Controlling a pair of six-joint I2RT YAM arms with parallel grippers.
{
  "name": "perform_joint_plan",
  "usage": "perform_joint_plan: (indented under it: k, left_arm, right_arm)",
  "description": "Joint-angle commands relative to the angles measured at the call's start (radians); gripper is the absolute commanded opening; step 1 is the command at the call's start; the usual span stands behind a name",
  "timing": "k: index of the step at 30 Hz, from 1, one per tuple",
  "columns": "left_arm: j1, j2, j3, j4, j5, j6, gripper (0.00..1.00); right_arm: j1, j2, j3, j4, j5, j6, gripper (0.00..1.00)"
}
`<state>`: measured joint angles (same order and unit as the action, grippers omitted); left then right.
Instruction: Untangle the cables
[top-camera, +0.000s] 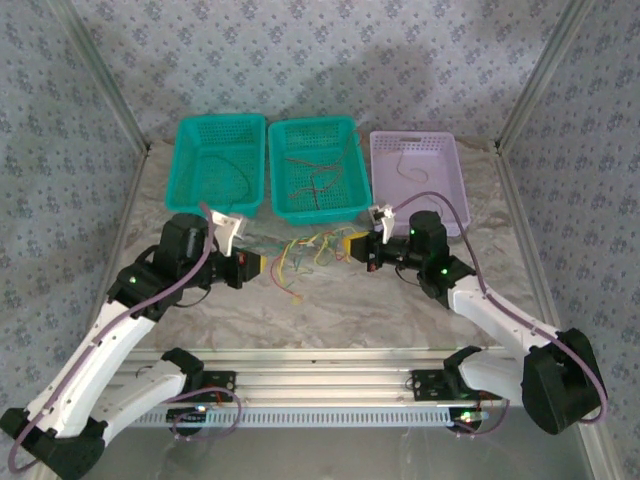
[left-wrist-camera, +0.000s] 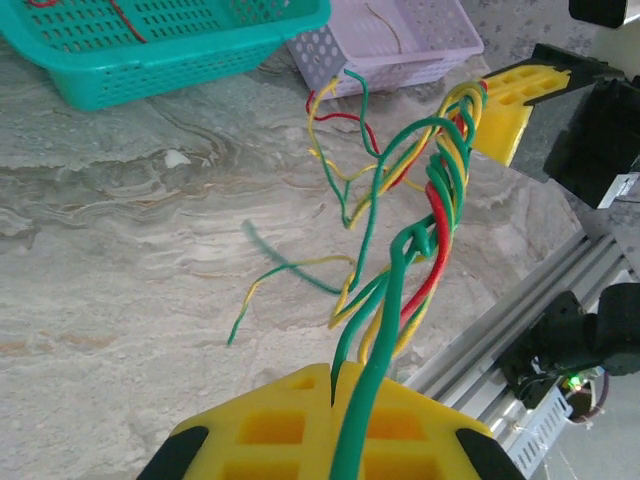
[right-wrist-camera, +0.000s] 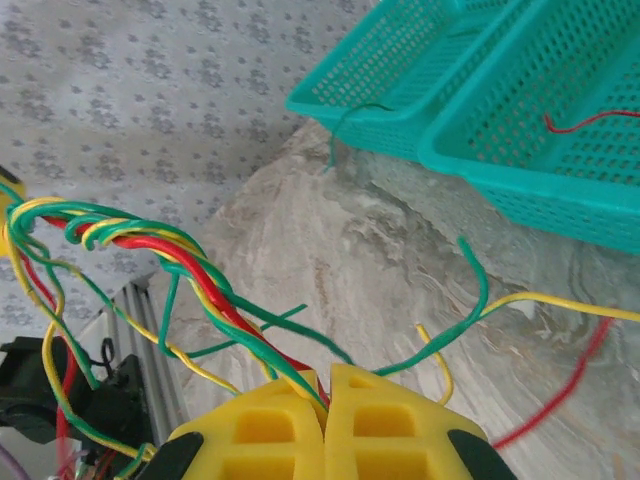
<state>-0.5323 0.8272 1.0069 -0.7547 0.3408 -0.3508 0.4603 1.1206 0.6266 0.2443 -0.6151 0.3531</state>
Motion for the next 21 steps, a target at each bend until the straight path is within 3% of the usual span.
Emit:
perform_joint_plan:
  k: [1, 4, 11, 21]
  left_arm:
    - [0.027, -0.054, 0.077, -0.131, -0.169, 0.018, 0.0]
    - [0.027, -0.064, 0.087, -0.142, -0.193, 0.028, 0.0]
    - [0.026, -0.062, 0.087, -0.145, -0.202, 0.032, 0.0]
    - [0.027, -0.162, 0.154, -0.153, -0.433, 0.01, 0.0]
  right_arm:
    - [-0.104, 0.01, 0.002, -0.181, 0.355, 0.007, 0.0]
    - [-0.111, 0.009, -0.002, -0.203, 0.409, 0.012, 0.0]
    - [-0.116, -0.008, -0.019, -0.184, 0.373, 0.02, 0.0]
    - [-0.138, 0.015, -0.032, -0.295, 0.513, 0.051, 0.0]
